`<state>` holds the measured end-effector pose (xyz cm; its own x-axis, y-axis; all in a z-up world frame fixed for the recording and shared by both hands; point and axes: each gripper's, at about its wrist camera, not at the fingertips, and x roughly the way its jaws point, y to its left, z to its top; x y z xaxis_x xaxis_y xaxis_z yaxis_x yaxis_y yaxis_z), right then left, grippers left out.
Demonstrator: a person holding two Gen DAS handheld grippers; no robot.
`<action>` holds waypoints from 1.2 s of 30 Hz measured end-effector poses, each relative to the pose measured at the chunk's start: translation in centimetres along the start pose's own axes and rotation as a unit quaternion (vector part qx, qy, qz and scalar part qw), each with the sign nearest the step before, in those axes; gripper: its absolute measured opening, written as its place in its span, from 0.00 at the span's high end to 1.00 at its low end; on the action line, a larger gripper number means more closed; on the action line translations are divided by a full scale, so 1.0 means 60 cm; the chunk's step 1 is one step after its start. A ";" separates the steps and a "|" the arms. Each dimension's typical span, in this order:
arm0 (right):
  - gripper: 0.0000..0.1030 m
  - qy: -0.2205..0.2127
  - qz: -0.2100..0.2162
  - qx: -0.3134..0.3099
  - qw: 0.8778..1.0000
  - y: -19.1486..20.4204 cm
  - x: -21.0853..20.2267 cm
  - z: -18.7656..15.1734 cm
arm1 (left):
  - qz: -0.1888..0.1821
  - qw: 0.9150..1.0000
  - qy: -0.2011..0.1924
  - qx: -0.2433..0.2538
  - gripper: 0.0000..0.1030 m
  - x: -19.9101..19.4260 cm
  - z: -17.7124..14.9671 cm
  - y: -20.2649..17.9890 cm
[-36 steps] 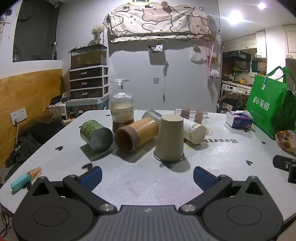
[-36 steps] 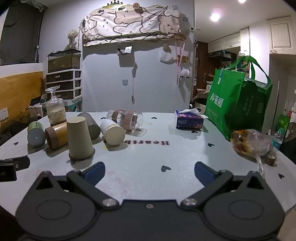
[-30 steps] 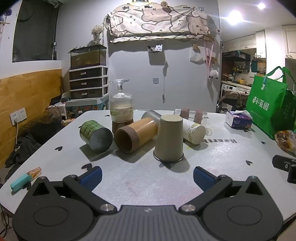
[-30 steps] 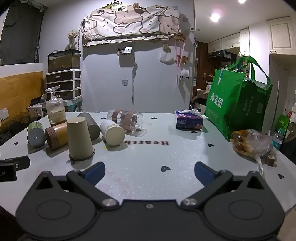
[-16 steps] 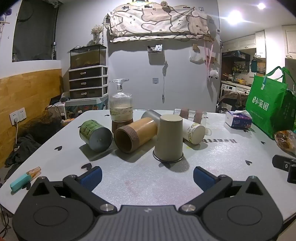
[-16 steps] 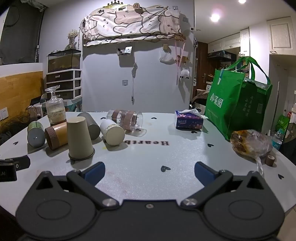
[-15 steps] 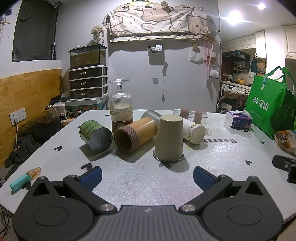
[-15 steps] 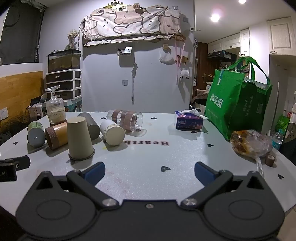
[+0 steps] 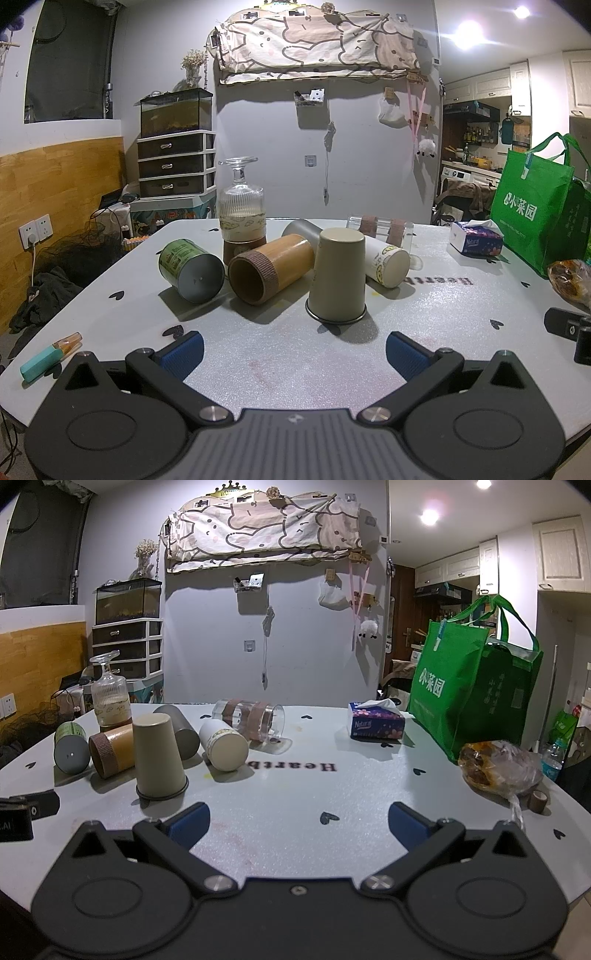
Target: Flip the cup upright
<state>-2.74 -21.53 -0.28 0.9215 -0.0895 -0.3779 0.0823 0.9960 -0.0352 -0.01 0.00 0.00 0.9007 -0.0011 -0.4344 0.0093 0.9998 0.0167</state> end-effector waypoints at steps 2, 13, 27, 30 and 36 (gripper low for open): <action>0.00 0.000 0.000 0.000 1.000 0.000 0.000 0.000 | 0.000 1.000 0.000 0.000 0.00 0.000 0.000 0.000; 0.00 0.000 0.000 -0.001 1.000 -0.001 0.000 0.001 | 0.000 1.000 0.000 0.000 0.00 0.000 0.000 0.000; 0.00 -0.001 -0.001 -0.001 1.000 0.000 -0.002 0.000 | -0.001 1.000 0.001 0.000 0.00 0.000 0.000 0.000; 0.00 -0.001 0.000 -0.002 1.000 0.000 -0.002 0.000 | -0.001 1.000 0.001 0.000 0.00 0.000 0.000 0.000; 0.00 0.000 0.000 -0.002 1.000 -0.001 -0.004 0.002 | -0.001 1.000 0.001 0.000 0.00 0.000 0.000 0.000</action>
<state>-2.91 -21.58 -0.06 0.9218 -0.0899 -0.3772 0.0814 0.9959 -0.0384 -0.02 -0.02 0.03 0.9000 -0.0030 -0.4358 0.0107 0.9998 0.0153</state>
